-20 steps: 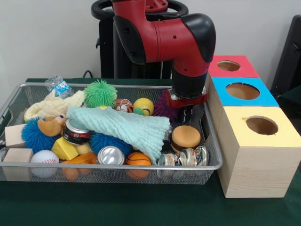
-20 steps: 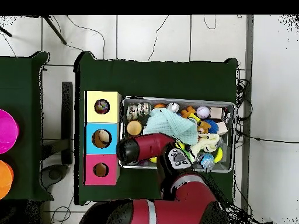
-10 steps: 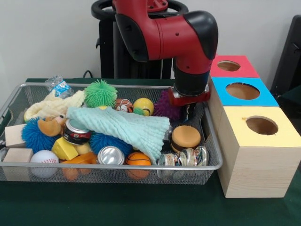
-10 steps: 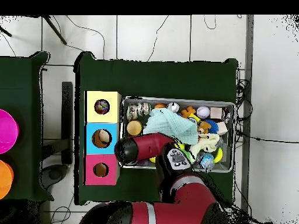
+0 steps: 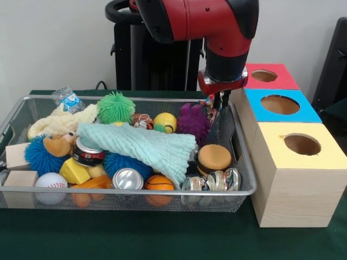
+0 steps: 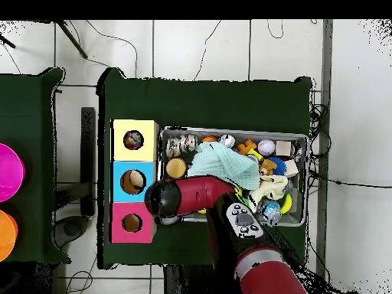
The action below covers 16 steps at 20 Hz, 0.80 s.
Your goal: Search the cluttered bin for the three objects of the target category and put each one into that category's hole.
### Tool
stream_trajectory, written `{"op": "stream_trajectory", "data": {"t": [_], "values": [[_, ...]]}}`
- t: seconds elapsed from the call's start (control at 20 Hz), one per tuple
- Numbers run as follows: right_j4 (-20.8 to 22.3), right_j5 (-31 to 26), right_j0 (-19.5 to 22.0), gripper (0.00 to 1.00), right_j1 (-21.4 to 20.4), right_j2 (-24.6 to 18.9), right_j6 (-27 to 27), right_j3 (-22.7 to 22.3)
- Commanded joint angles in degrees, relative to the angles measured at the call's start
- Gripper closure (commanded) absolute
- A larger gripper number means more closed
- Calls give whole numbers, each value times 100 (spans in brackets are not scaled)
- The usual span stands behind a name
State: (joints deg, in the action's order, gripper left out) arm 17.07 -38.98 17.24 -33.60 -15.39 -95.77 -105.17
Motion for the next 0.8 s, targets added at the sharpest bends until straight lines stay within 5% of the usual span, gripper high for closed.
{"op": "stream_trajectory", "data": {"t": [0.05,0.55,0.8], "values": [[-331,-1000,199,100,-453,-936,537,-705],[-345,-1185,309,100,-1175,-1066,311,-762],[-585,-1811,285,100,-2246,-1111,438,-586]]}}
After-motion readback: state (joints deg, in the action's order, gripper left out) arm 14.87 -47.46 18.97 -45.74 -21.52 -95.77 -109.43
